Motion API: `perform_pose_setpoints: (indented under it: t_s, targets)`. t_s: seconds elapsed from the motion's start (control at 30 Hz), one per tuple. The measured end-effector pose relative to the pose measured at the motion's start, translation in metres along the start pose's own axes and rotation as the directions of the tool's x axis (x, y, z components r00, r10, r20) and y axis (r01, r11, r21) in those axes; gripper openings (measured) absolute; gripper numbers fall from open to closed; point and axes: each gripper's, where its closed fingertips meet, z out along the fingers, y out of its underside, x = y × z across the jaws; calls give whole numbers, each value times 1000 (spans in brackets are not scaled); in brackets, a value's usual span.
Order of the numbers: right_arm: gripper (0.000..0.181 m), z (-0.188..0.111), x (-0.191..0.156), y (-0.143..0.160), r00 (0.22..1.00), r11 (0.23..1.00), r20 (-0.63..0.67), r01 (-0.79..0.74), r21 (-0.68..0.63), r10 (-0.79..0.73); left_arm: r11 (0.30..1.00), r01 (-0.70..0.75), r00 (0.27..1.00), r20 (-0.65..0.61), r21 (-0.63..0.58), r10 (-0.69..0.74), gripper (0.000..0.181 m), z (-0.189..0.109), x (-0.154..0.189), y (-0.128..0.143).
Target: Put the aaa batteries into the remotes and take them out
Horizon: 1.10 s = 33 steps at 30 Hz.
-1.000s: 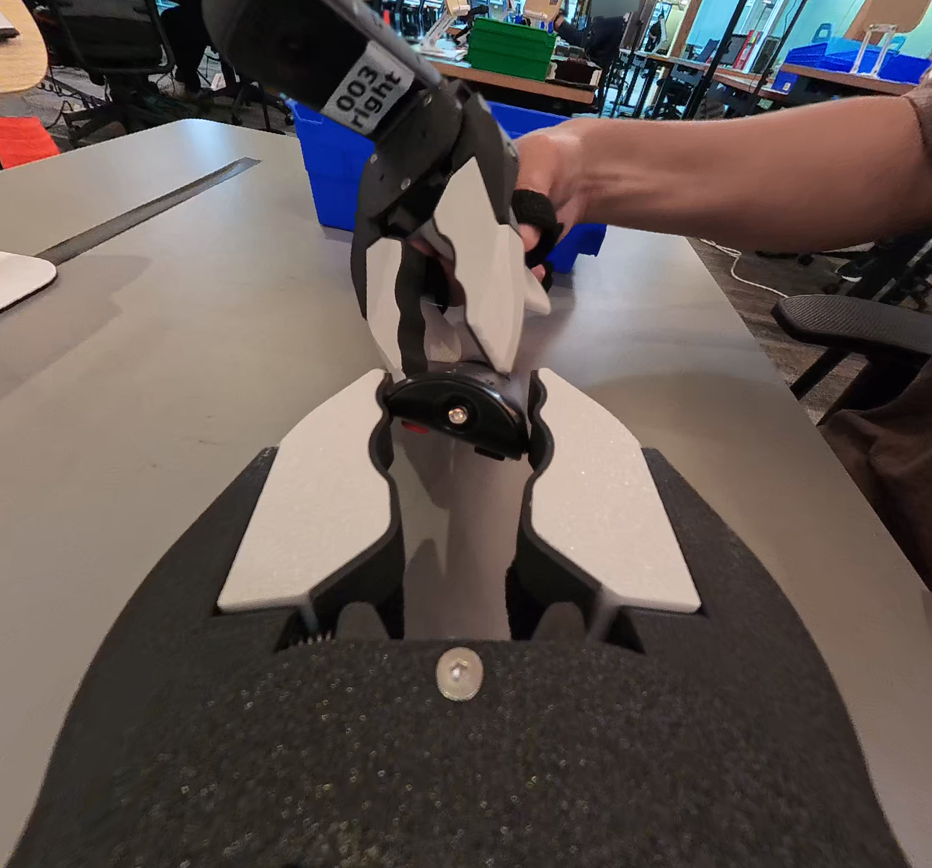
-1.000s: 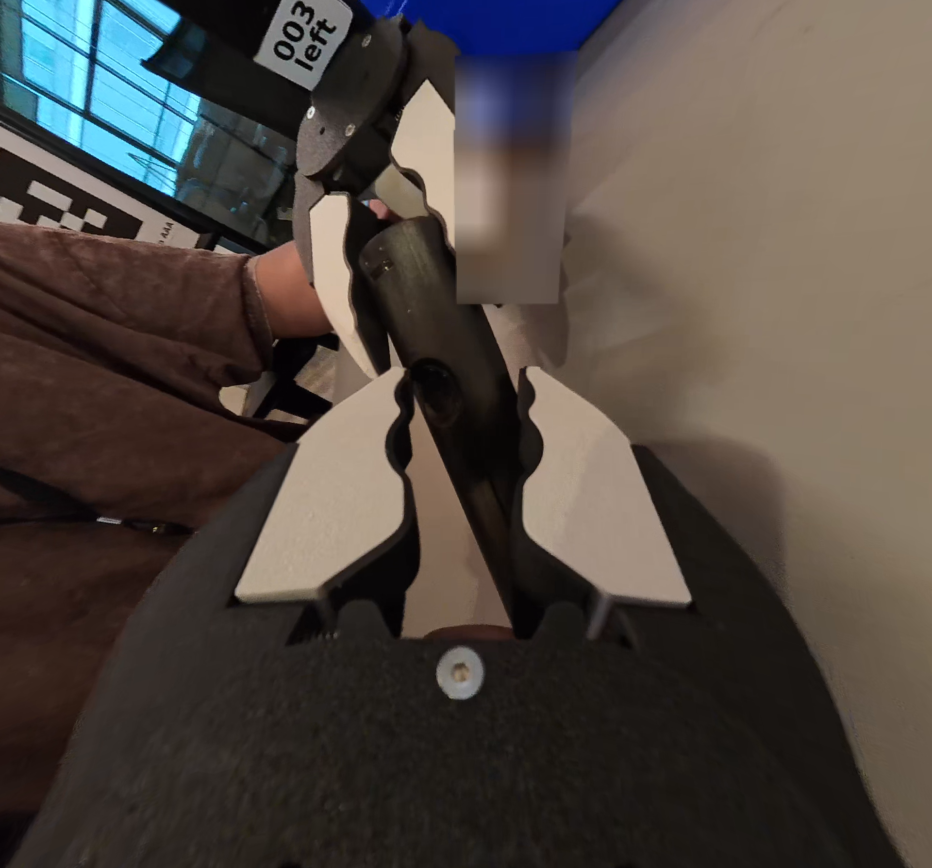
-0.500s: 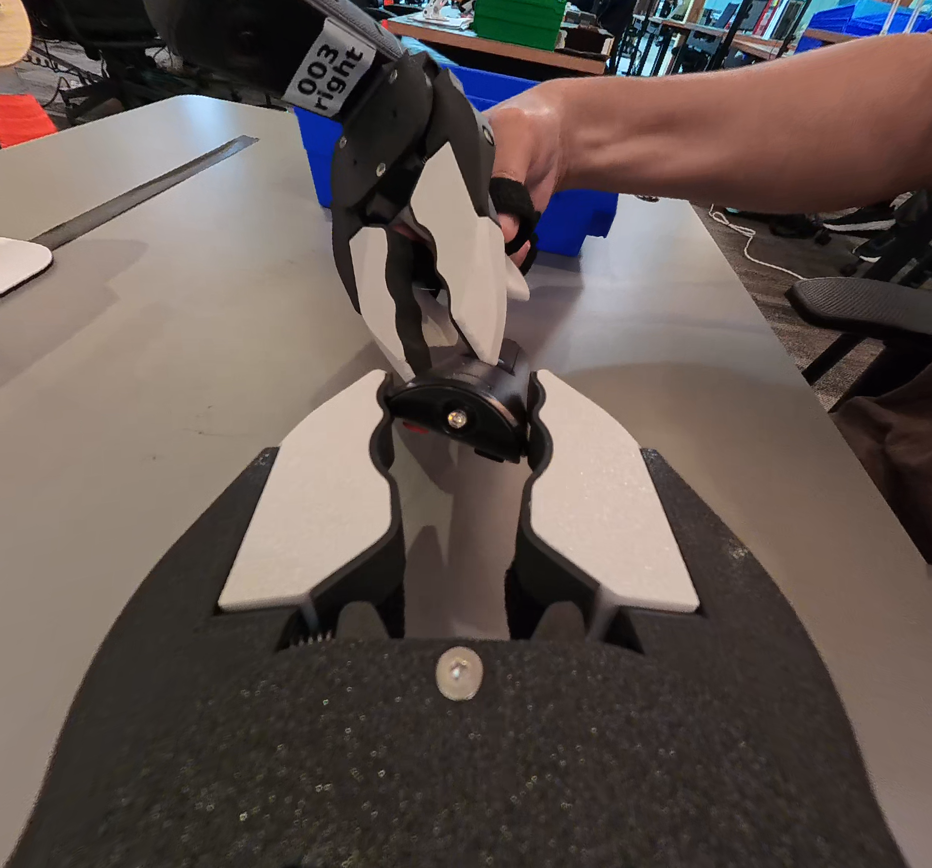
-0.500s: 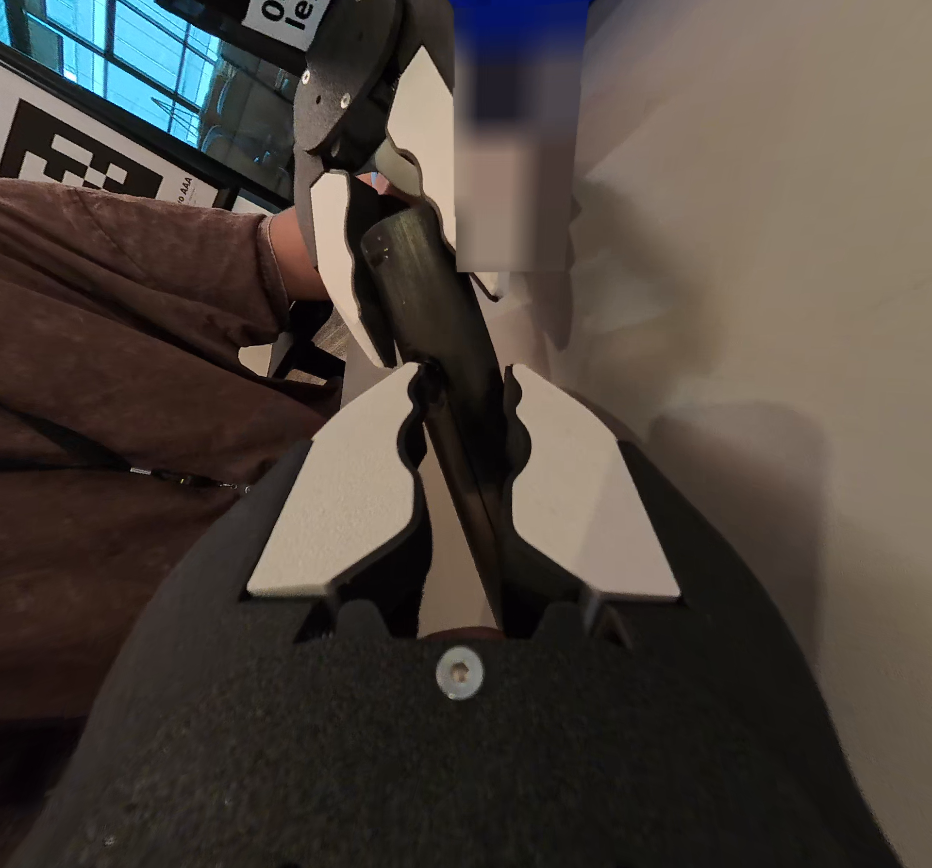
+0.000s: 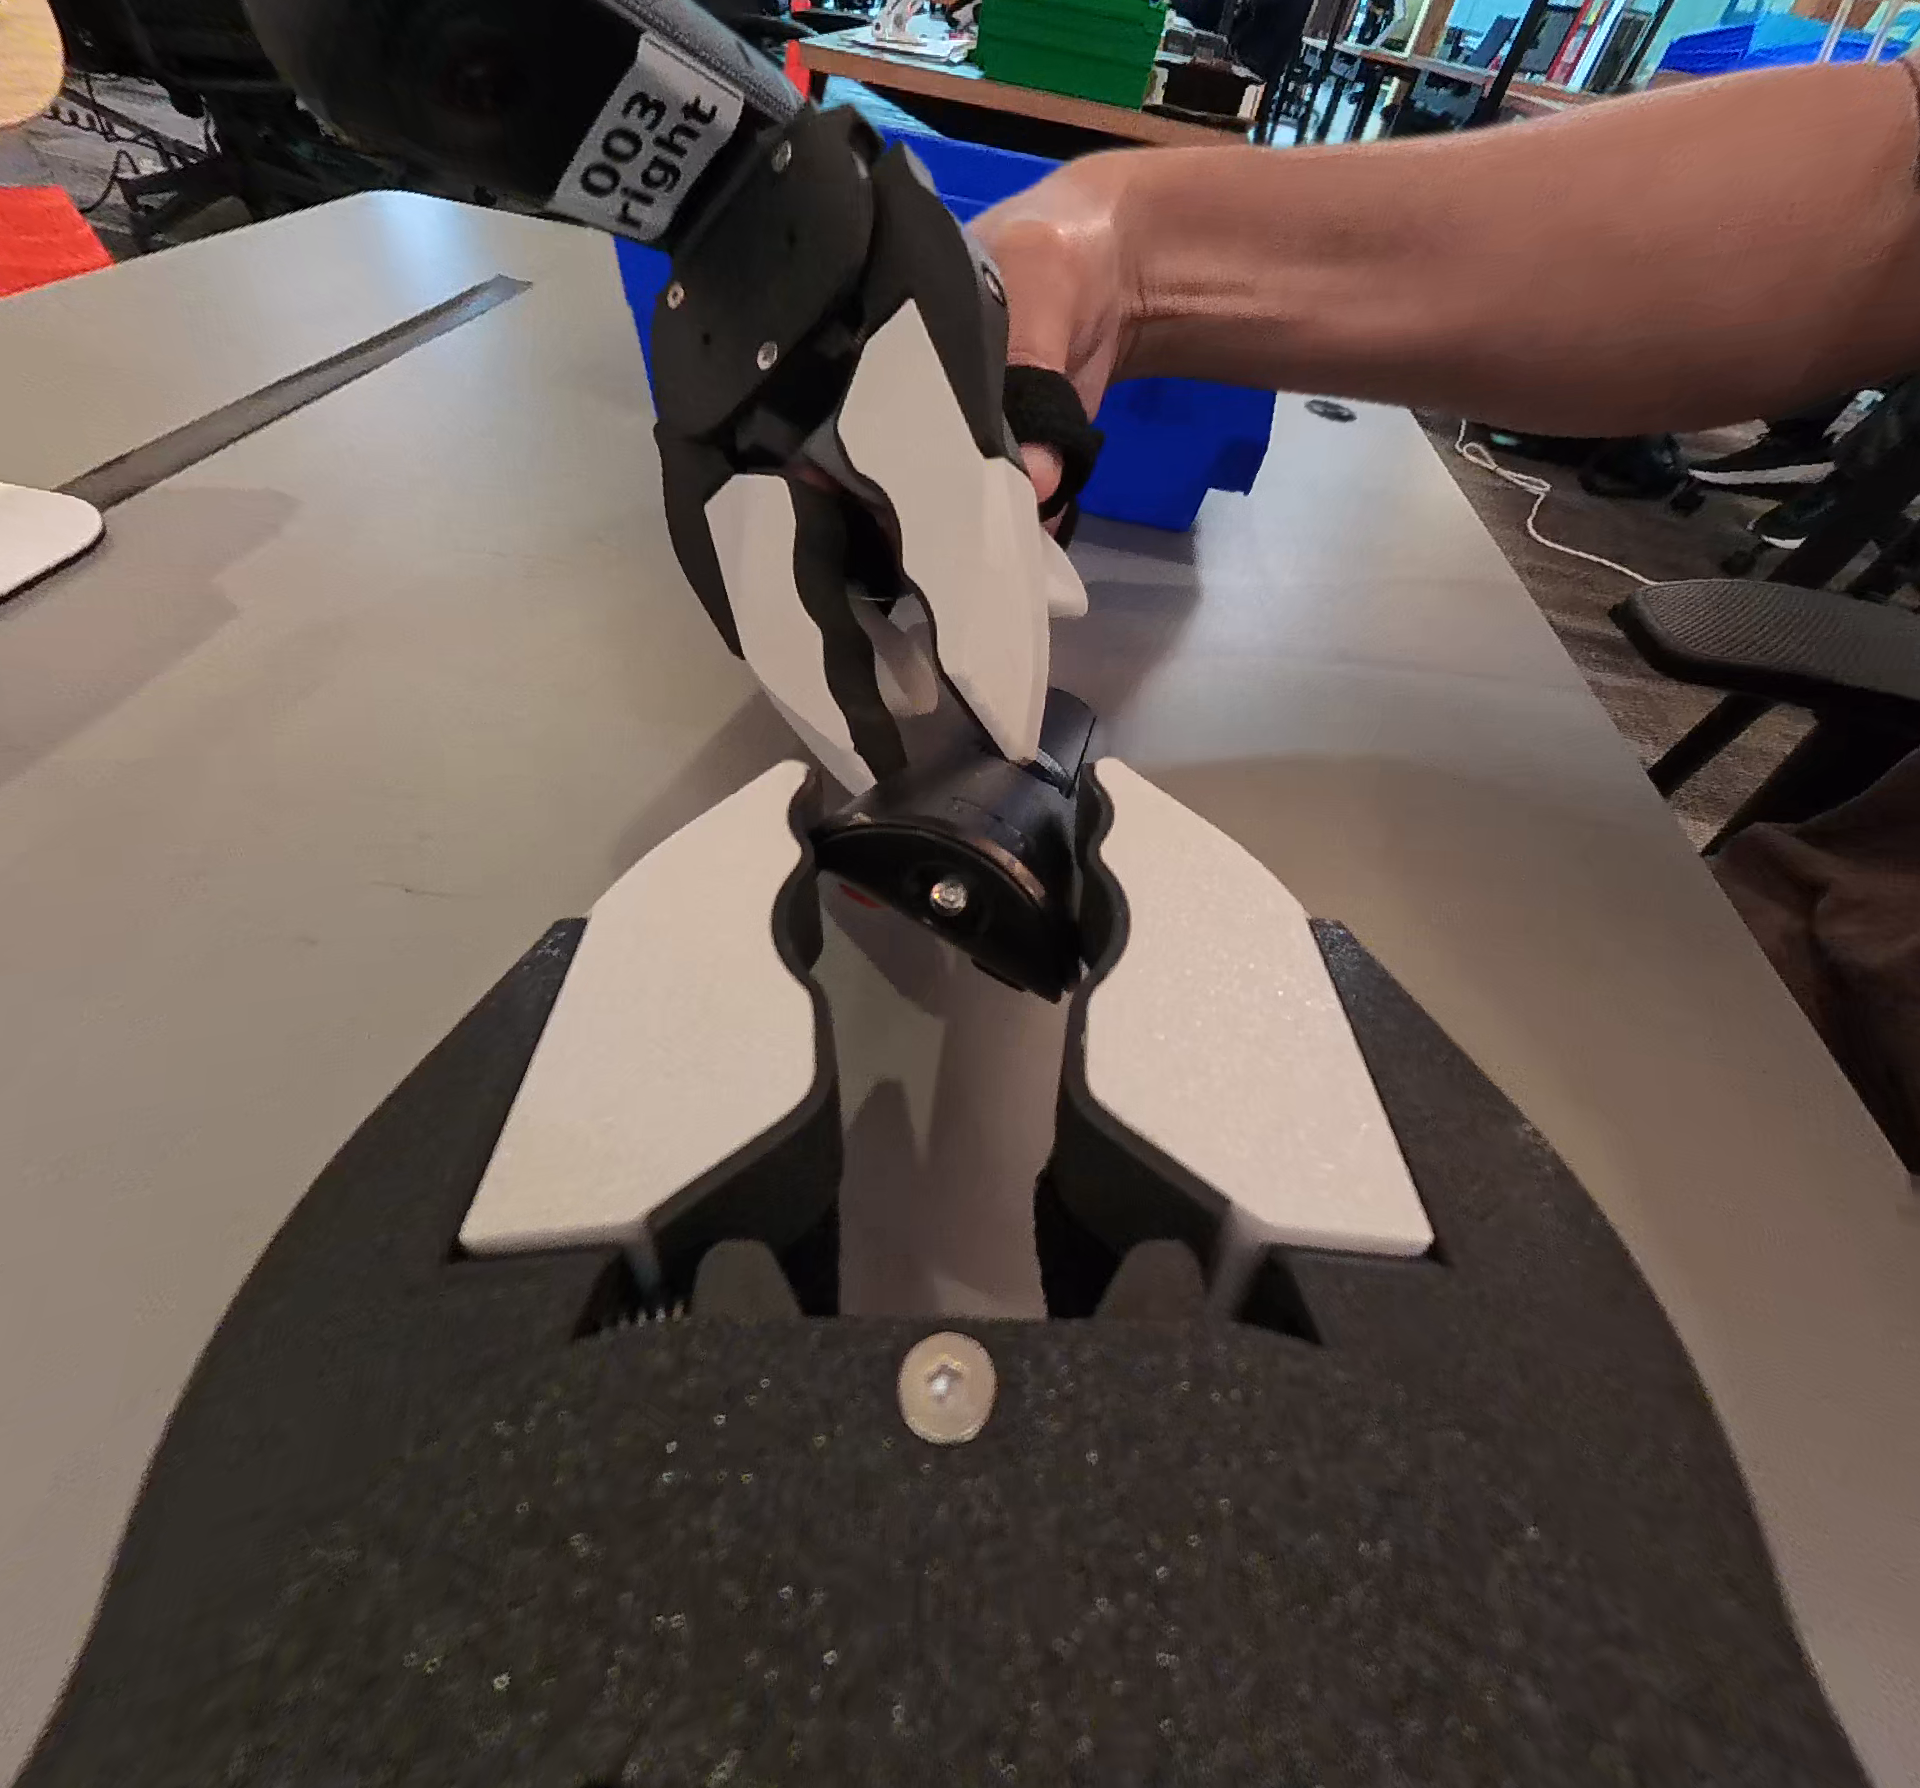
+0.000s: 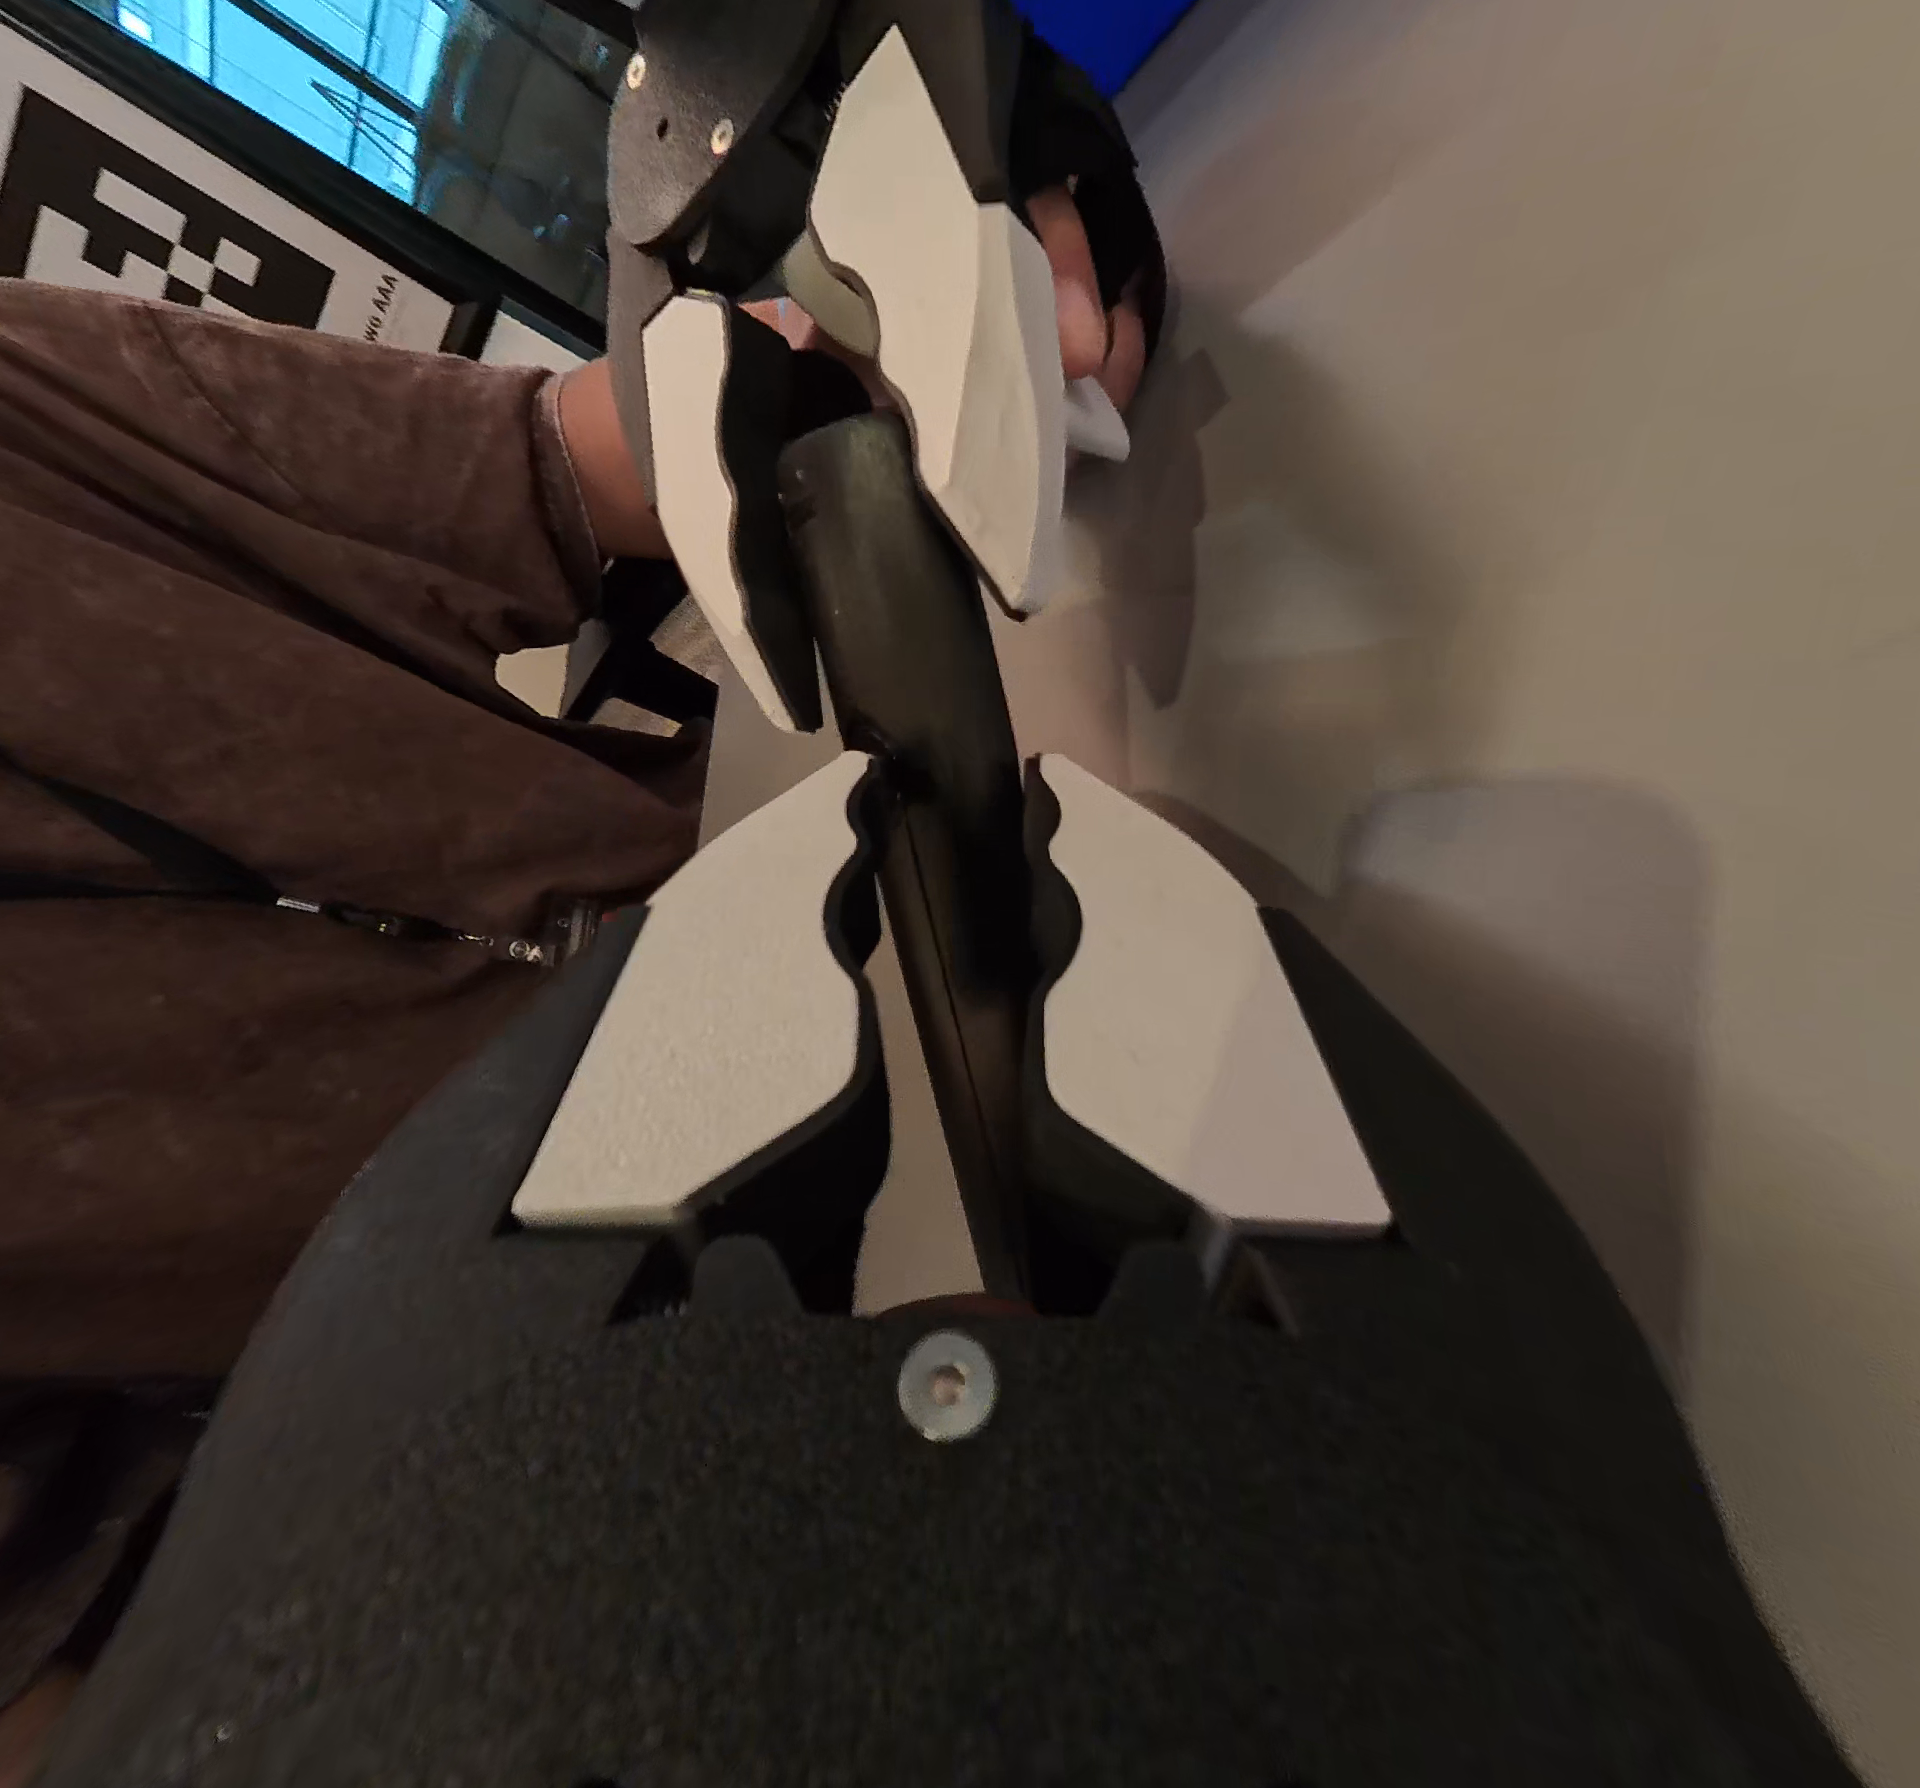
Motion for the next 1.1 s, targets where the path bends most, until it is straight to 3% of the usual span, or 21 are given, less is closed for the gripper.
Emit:
perform_pose_setpoints:
  t_s: [0.23,0.37,0.53,0.7,0.87,0.97,1.03,1.1]
  targets:
    - [21,4,-8,-7,987,995,148,-73,67,62,998,4,1000,3,69,-4,47,-5,0,-8]
    - [20,6,-9,-17,968,987,241,-108,123,76,992,20,1000,9,127,-21,66,-9,-2,-16]
    - [20,-1,-24,-28,914,966,405,-115,231,12,954,123,987,-133,274,-89,63,-23,9,-34]
    - [20,3,-36,-28,864,968,503,-102,230,-28,916,189,967,-228,354,-111,52,-31,16,-44]
    - [21,5,-29,-33,886,969,462,-87,232,-31,922,151,982,-162,356,-98,49,-32,10,-42]
    - [24,4,-20,-36,933,963,359,-68,259,-31,938,78,994,-96,338,-48,48,-33,6,-40]
    - [38,-8,-17,-45,965,938,255,-41,345,-52,941,86,994,-85,327,-61,48,-33,3,-39]
    - [42,-21,-14,-49,993,902,48,75,426,-105,944,80,997,-47,320,-68,48,-33,-3,-38]
